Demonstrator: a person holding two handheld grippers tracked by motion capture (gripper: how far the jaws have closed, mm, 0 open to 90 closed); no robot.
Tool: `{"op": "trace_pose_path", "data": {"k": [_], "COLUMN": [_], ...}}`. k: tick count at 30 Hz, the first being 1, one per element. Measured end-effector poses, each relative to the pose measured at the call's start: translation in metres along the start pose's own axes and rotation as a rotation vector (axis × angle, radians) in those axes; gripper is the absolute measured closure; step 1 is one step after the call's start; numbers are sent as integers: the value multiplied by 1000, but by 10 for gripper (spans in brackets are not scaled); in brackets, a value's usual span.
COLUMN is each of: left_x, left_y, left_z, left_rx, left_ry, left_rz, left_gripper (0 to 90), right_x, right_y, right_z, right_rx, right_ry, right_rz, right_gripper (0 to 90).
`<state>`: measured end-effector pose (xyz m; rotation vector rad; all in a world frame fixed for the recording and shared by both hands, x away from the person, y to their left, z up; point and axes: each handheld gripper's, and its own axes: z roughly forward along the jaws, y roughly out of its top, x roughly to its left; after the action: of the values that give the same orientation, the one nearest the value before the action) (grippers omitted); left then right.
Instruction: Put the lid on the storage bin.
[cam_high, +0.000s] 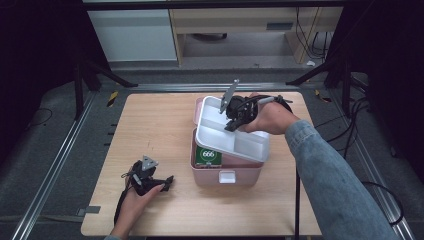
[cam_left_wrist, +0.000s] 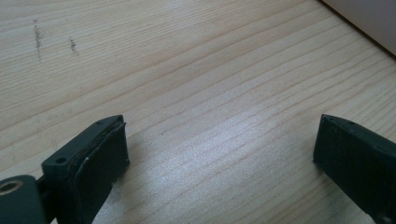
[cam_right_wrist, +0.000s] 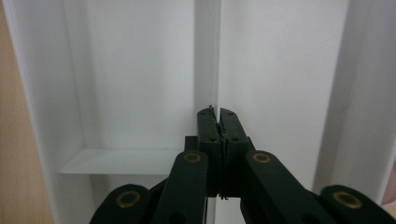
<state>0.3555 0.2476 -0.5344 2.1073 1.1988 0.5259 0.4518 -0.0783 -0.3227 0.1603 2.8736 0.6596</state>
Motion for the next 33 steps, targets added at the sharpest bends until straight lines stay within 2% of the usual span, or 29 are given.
{"op": "trace_pose_path", "data": {"k": [10,18,25,33], "left_x": [0,0,0,0], "left_y": [0,0,0,0], "left_z": [0,0,0,0], "left_rx": [0,-4,-4,-2], "left_ry": [0,2,4,4], "left_rz": [-1,-3,-2,-1], "left_gripper": [24,24,24,24], "right_x": [9,15,17,17], "right_y": [4,6,8,7], "right_z": [18,33,48,60], "right_rx": [17,54,95,114], "right_ry": [41,63,82,102], "right_rz": [-27,-53,-65,-62], "right_gripper": [899,897,894,893]}}
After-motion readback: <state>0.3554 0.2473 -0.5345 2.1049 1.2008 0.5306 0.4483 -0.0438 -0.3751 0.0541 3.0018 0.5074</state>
